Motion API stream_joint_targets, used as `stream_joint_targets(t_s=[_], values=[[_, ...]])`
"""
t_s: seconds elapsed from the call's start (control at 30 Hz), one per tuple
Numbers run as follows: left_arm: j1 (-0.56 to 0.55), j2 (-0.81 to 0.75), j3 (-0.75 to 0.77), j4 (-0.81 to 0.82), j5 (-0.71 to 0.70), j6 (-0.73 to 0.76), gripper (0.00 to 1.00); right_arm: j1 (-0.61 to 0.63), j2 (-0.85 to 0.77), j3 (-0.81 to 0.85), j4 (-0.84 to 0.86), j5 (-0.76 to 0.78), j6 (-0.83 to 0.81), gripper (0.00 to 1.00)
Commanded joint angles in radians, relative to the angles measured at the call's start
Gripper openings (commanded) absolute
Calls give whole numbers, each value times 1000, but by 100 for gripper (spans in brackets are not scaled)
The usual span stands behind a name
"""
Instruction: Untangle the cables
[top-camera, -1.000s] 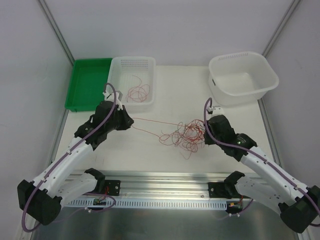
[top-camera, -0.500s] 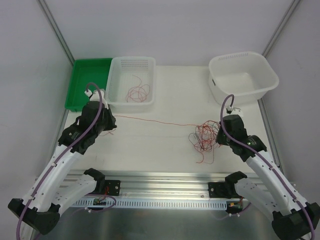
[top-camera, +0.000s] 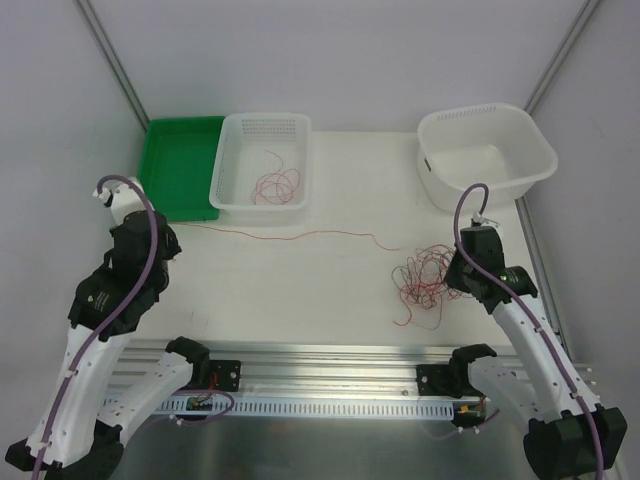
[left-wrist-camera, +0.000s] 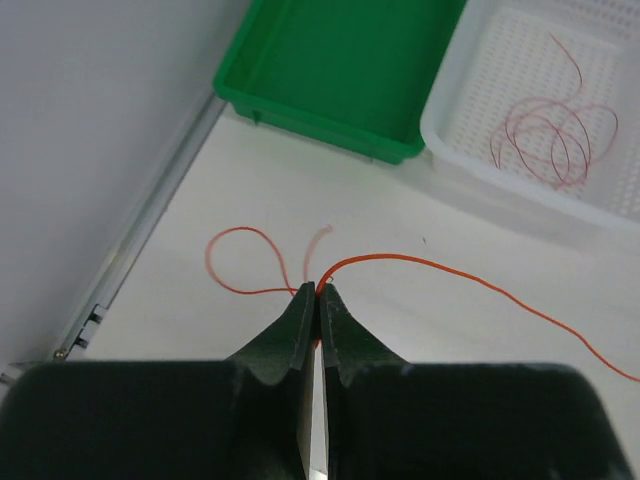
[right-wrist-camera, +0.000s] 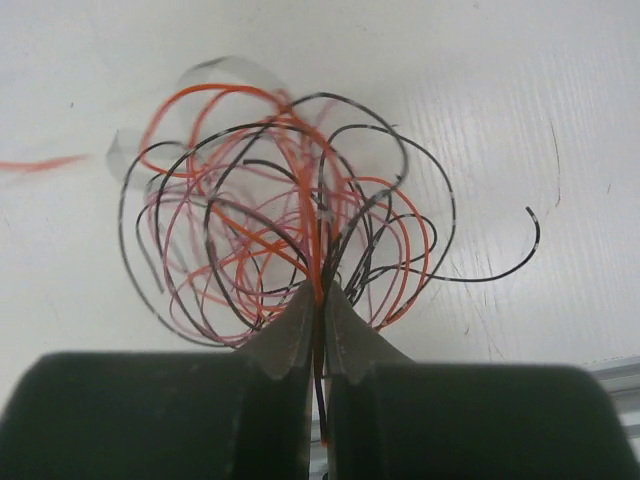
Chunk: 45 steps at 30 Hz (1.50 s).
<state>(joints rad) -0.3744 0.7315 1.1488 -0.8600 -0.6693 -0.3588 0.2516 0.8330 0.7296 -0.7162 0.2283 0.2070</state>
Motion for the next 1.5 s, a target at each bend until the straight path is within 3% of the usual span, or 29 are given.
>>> stream_joint_targets(t_s=[0.0,0.17,0.37,0.5,0.77,0.87,0.97,1.1,1.27,1.47], values=[[14,-35,80,-47,-187,41,0,-55,2,40,-5,-67,14,5],[14,-18,112,-45,-149,49,0,-86,26,62,6,-130,6,8],[14,-12,46,12,167,49,0,-84,34,67,24,-208,-24,9],[14,-15,19,61,310,55,0,-74,54,57,44,-303,-52,19],[14,2,81,72,505,50,0,26,103,51,57,-339,-73,78],[14,22,127,72,582,49,0,70,87,77,44,-320,-90,89],[14,45,172,78,654,46,0,110,63,111,26,-294,-110,93],[14,88,252,76,619,54,0,158,6,128,23,-282,-126,95],[14,184,426,79,594,52,0,175,-86,125,32,-271,-139,100],[15,348,673,96,579,67,0,179,-156,117,20,-299,-155,97]])
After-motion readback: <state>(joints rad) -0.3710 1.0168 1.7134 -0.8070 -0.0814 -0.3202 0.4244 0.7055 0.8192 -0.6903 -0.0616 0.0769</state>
